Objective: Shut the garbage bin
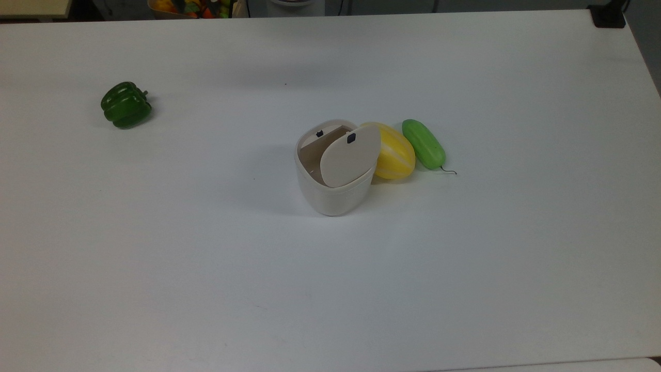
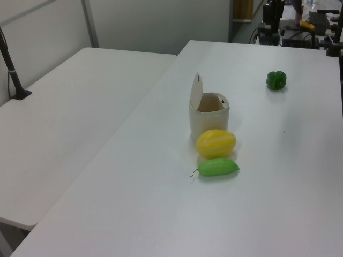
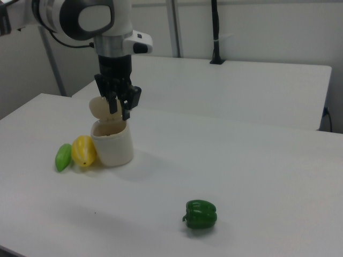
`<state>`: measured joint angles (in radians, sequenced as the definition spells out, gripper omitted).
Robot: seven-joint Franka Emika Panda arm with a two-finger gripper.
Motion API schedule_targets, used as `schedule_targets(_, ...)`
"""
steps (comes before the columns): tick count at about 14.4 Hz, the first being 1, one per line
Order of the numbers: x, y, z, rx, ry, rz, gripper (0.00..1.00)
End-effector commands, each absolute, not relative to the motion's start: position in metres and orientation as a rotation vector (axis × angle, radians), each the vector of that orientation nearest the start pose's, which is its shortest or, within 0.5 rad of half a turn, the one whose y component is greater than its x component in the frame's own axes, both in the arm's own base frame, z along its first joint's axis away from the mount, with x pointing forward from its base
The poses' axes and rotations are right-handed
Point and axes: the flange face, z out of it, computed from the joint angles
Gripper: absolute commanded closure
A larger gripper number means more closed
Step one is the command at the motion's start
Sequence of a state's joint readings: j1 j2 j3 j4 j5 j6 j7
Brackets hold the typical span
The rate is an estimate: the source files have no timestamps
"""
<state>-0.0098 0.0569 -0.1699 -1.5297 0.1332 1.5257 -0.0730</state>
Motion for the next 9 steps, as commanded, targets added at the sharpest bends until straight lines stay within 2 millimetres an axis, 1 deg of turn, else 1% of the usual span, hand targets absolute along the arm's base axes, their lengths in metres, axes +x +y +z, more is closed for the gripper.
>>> schedule_targets(1, 0.552, -0.069, 0.615, -2.967, 0.071, 0.075, 0.83)
schedule_targets(2, 0.551, -0.065, 0.614, -2.964, 0.033, 0.089, 0.86)
schedule_targets(4, 0.554, -0.051, 0.612, -2.961, -0.017, 0.093, 0.87)
schedule_targets(6, 0.559, -0.047, 0.607, -2.953, -0.039, 0.088, 0.87)
schedule_targets(7, 0.561, -0.044, 0.607, -2.941, -0.085, 0.07, 0.87)
schedule_targets(8, 0.562, -0.042, 0.606, -2.928, -0.153, 0.059, 0.89)
schedule_targets(9, 0.564, -0.04, 0.605, -2.916, -0.213, 0.042, 1.0)
